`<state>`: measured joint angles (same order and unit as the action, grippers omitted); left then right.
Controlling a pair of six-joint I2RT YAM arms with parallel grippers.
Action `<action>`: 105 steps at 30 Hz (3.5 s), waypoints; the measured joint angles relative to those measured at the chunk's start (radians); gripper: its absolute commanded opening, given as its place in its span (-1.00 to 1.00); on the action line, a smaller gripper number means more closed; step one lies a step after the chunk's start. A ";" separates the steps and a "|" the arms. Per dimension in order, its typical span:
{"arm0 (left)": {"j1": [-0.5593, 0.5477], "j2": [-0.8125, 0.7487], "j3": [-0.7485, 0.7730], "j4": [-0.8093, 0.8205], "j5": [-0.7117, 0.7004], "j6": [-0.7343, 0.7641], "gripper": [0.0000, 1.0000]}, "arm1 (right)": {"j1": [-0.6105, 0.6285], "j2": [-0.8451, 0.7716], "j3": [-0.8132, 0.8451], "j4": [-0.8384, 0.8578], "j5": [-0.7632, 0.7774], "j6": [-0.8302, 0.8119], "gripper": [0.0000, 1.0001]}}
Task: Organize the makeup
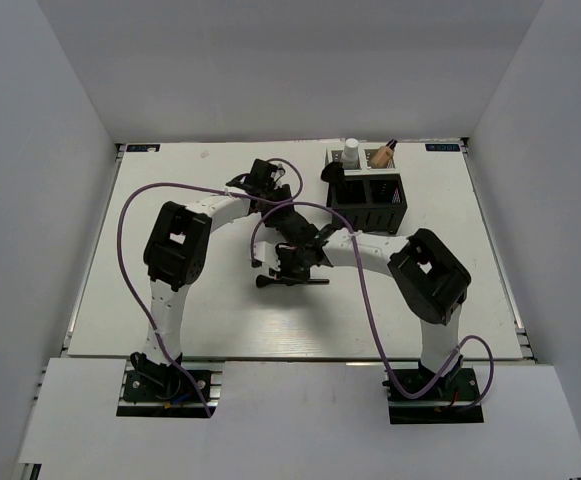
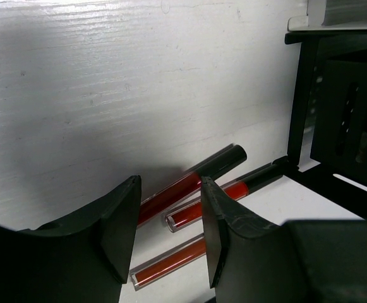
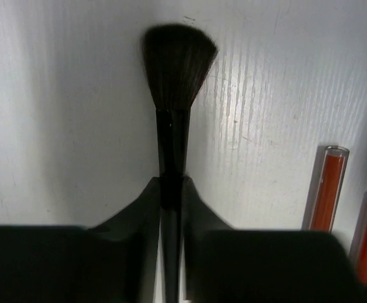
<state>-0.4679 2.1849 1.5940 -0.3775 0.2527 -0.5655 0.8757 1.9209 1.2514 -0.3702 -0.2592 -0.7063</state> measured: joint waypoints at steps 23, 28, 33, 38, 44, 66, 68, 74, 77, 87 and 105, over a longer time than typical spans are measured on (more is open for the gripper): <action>0.000 -0.031 -0.051 0.021 0.003 -0.001 0.07 | -0.509 -0.608 -0.148 0.233 -0.613 0.087 -1.00; 0.000 -0.035 -0.059 0.023 0.003 -0.003 0.07 | -0.617 -0.519 -0.166 0.692 -0.592 0.381 -1.00; 0.000 -0.040 -0.064 0.023 0.004 -0.004 0.07 | -0.660 -0.343 -0.165 0.973 -0.578 0.586 -1.00; 0.000 -0.044 -0.070 0.019 0.004 -0.003 0.07 | -0.676 -0.231 -0.165 1.055 -0.579 0.652 -1.00; 0.000 -0.049 -0.076 0.013 0.004 -0.003 0.07 | -0.693 -0.193 -0.165 1.111 -0.581 0.667 -0.59; 0.000 -0.050 -0.075 0.005 0.003 -0.002 0.06 | -0.727 -0.217 -0.043 0.699 -0.856 0.332 -1.00; 0.000 -0.050 -0.075 0.003 0.003 -0.001 0.06 | -0.688 -0.228 0.037 0.432 -0.865 0.113 -0.94; 0.000 -0.050 -0.069 -0.015 -0.002 0.002 0.06 | -0.471 -0.222 0.046 -0.079 -0.691 -0.294 -0.19; 0.000 -0.050 -0.067 -0.023 -0.005 0.005 0.06 | -0.381 -0.201 0.003 -0.162 -0.584 -0.324 -0.13; 0.000 -0.050 -0.067 -0.029 -0.011 0.008 0.06 | -0.283 -0.079 0.003 -0.166 -0.320 -0.257 -0.01; 0.000 -0.053 -0.067 -0.039 -0.032 0.008 0.06 | -0.245 -0.008 0.050 -0.025 -0.210 -0.136 -0.02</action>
<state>-0.4679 2.1315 1.5272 -0.4164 0.2207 -0.5575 0.6308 1.9133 1.3010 -0.3954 -0.4690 -0.8425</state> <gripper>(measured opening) 0.528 0.493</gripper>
